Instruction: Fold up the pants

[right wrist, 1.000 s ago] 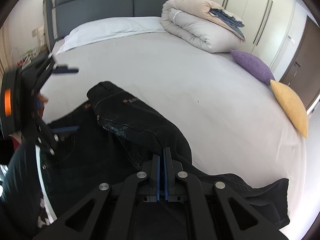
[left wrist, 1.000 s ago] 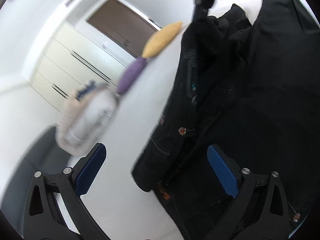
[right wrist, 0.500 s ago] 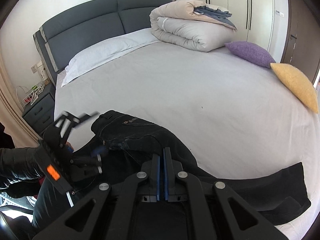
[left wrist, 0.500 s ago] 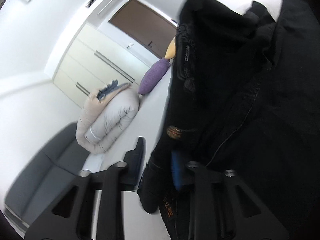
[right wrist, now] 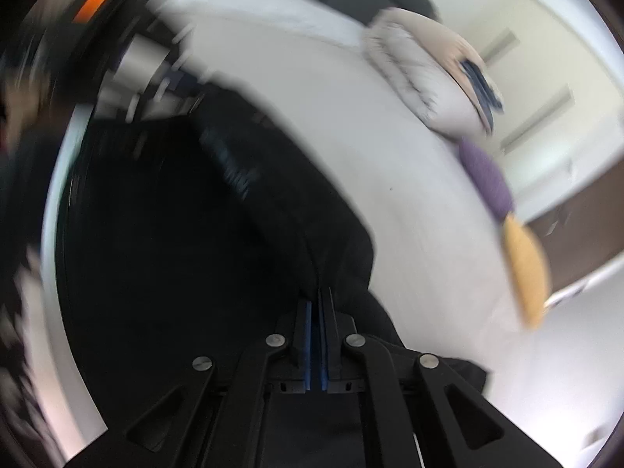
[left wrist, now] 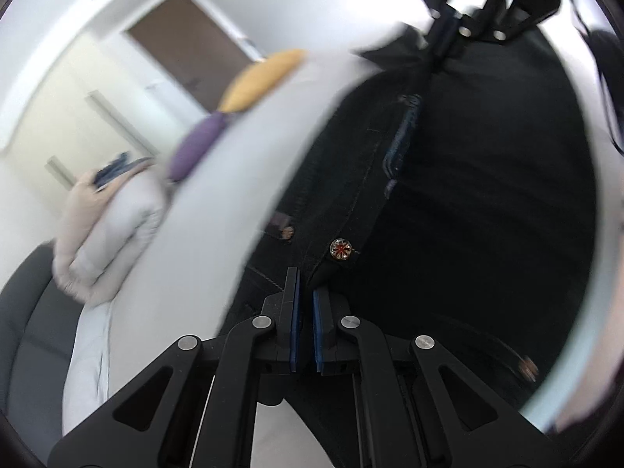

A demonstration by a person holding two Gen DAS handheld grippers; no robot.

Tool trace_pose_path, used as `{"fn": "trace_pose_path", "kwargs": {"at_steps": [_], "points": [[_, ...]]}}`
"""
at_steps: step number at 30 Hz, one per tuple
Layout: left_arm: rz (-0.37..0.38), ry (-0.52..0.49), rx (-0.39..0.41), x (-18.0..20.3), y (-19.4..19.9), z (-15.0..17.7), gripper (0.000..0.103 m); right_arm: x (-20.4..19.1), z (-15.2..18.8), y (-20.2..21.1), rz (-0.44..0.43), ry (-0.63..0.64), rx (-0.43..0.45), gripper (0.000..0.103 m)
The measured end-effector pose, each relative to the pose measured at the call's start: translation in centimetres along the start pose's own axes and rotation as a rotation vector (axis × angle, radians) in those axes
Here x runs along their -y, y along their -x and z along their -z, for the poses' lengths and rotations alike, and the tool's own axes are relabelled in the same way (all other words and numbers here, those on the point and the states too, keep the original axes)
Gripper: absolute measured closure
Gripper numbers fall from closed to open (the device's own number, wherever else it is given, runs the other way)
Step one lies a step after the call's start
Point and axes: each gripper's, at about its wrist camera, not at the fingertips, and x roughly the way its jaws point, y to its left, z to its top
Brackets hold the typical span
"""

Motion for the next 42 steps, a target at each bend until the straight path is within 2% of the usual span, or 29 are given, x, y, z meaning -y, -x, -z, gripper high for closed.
{"fn": "trace_pose_path", "kwargs": {"at_steps": [4,8,13,19,22,24,26,27,28,29,30,31,33,38,39,40,42], "points": [[0.108,-0.136,-0.047,3.2,2.0,1.2,0.098,-6.1,2.3,0.6,0.076,0.166,-0.040,0.099],[0.179,-0.161,-0.079,4.8,3.3,2.3,0.098,-9.4,3.6,1.4,0.070,0.198,-0.052,0.099],[0.196,-0.171,-0.099,6.6,4.6,3.2,0.098,-11.9,4.1,1.6,0.086,0.221,-0.074,0.099],[0.204,-0.163,-0.109,5.2,4.9,3.0,0.098,-14.3,4.0,2.9,0.071,0.243,-0.081,0.103],[0.188,-0.192,-0.110,6.1,5.4,3.1,0.098,-13.7,3.6,3.2,0.073,0.169,-0.078,0.103],[0.185,-0.165,-0.106,6.3,5.5,2.9,0.098,-12.6,3.4,4.0,0.111,0.100,-0.040,0.103],[0.191,-0.114,-0.094,5.8,5.9,2.7,0.098,-11.5,2.9,4.4,0.178,0.090,-0.004,0.089],[0.187,-0.108,-0.090,5.6,6.1,2.6,0.098,-11.0,2.9,4.5,0.194,0.084,0.012,0.057],[0.181,-0.109,-0.088,5.5,6.2,2.6,0.098,-10.8,2.9,4.6,0.208,0.082,0.032,0.032],[0.177,-0.119,-0.086,5.5,6.3,2.6,0.098,-10.7,3.0,4.7,0.224,0.092,0.058,0.030],[0.175,-0.127,-0.086,5.7,6.4,2.5,0.098,-10.7,3.0,4.4,0.223,0.116,0.055,0.034],[0.173,-0.135,-0.086,5.8,6.4,2.6,0.098,-10.7,3.1,4.0,0.213,0.140,0.035,0.047],[0.174,-0.136,-0.084,5.8,6.4,2.6,0.098,-10.9,3.3,2.7,0.196,0.192,-0.015,0.066],[0.184,-0.119,-0.081,5.5,6.1,2.8,0.098,-10.8,3.4,0.0,0.180,0.286,-0.061,0.069],[0.185,-0.120,-0.083,5.5,6.0,2.9,0.098,-10.6,3.3,-0.6,0.174,0.290,-0.077,0.090],[0.186,-0.120,-0.087,5.6,5.8,2.9,0.098,-10.5,3.3,-1.0,0.173,0.290,-0.087,0.099],[0.191,-0.115,-0.091,5.6,5.7,3.1,0.098,-10.4,3.0,-1.0,0.166,0.280,-0.086,0.099]]}}
